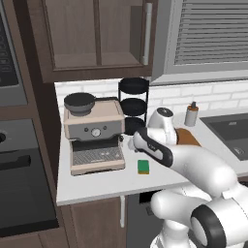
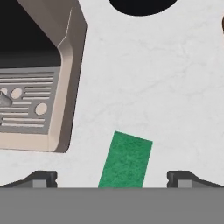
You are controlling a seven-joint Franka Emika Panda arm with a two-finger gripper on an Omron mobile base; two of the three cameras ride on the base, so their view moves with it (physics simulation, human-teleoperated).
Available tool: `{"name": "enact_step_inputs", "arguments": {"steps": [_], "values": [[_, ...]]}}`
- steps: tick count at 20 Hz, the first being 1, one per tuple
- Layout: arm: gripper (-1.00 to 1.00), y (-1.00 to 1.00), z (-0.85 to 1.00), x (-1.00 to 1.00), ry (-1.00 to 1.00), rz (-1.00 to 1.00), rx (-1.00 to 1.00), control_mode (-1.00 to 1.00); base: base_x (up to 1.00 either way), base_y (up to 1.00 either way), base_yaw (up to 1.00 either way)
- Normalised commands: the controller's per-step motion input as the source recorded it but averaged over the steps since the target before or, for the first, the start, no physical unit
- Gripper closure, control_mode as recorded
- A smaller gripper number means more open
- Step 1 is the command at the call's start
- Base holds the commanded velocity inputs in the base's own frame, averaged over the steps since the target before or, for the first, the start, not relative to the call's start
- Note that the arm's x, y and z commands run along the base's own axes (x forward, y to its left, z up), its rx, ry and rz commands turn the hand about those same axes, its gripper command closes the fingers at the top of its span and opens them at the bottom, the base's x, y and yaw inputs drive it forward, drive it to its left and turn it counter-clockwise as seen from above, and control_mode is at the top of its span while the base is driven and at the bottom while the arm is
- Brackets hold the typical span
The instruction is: Pick up the sponge from the counter and clean the cutting board by briefly scrubbing or pressing down on the cutting board. Once finished, release the sponge.
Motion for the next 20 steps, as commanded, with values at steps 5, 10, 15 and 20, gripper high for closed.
{"name": "enact_step_inputs", "arguments": {"steps": [5,10,15,20], "values": [[-1.00,-0.01,-0.36,0.00,0.00,-0.05,0.01,-1.00,0.00,0.00,0.00],[-1.00,-0.08,-0.22,-0.02,0.00,-0.13,0.00,-1.00,0.00,0.00,0.00],[-1.00,0.00,-0.24,0.00,0.03,-0.18,-0.07,-1.00,0.00,0.00,0.00],[-1.00,-0.01,-0.26,0.00,0.05,-0.11,-0.04,-1.00,0.00,0.00,0.00]]}}
